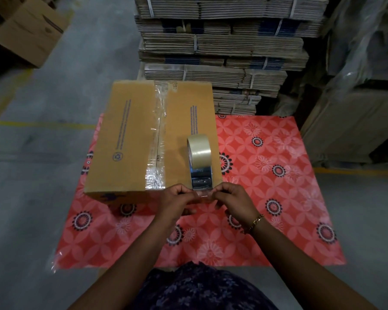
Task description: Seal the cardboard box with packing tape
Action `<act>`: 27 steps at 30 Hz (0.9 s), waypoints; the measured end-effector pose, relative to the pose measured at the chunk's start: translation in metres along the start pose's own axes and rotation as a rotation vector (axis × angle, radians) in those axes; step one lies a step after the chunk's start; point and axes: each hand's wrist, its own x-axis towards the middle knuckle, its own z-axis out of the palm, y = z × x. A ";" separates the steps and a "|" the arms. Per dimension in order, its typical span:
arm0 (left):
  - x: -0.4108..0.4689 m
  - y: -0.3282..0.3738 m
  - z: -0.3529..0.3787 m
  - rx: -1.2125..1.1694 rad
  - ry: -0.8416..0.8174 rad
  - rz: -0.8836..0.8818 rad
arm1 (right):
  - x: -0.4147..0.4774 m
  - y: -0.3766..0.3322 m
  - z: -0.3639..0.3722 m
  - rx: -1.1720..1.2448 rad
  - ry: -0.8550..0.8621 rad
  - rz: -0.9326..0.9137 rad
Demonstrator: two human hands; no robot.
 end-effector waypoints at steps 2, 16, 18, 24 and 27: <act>0.002 0.000 0.002 -0.029 0.021 -0.034 | 0.000 0.002 0.002 -0.002 0.024 0.014; -0.003 -0.003 0.008 -0.179 0.023 -0.036 | -0.024 0.022 0.010 0.175 0.124 0.116; -0.004 -0.004 0.008 -0.172 0.015 -0.019 | -0.023 0.018 0.020 0.119 0.037 0.109; 0.001 -0.014 0.010 -0.175 0.040 0.009 | -0.007 0.010 0.034 0.124 0.035 -0.017; 0.001 -0.013 0.011 -0.179 0.017 0.023 | -0.006 0.010 0.027 0.135 0.005 -0.009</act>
